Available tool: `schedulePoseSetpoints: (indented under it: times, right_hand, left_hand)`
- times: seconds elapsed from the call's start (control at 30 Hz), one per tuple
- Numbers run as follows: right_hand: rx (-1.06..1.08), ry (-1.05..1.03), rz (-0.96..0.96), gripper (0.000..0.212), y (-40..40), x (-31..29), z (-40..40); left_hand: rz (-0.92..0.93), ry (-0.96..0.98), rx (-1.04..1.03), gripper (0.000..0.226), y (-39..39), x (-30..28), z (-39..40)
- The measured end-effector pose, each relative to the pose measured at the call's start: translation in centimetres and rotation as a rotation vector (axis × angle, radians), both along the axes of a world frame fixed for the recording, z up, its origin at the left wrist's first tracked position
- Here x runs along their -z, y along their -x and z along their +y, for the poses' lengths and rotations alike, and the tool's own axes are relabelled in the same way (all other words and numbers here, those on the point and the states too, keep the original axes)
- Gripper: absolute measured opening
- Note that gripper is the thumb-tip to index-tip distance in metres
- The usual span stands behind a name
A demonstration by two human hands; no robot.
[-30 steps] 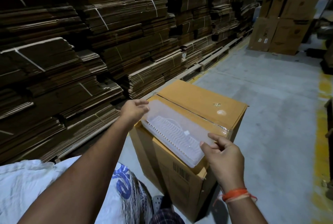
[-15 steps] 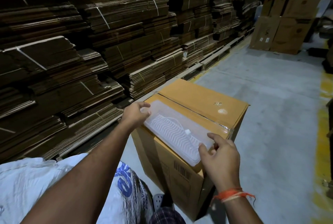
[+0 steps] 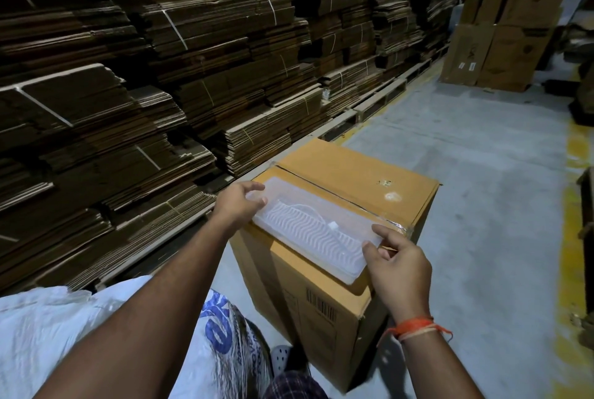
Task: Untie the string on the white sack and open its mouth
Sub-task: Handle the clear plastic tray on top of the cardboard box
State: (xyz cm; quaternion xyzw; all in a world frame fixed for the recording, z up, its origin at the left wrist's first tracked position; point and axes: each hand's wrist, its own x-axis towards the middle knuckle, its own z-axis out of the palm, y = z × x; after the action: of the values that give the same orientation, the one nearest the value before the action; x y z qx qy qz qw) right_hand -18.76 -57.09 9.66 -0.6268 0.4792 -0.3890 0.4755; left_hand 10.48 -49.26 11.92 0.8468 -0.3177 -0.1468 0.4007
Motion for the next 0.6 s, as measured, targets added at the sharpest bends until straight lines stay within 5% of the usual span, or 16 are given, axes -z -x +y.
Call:
schedulePoseSetpoints:
  times: [0.6]
  right_hand:
    - [0.001, -0.333, -0.412, 0.024, -0.2, 0.0, -2.1]
  left_hand:
    - [0.121, 0.091, -0.088, 0.024, -1.9, 0.8, -2.6]
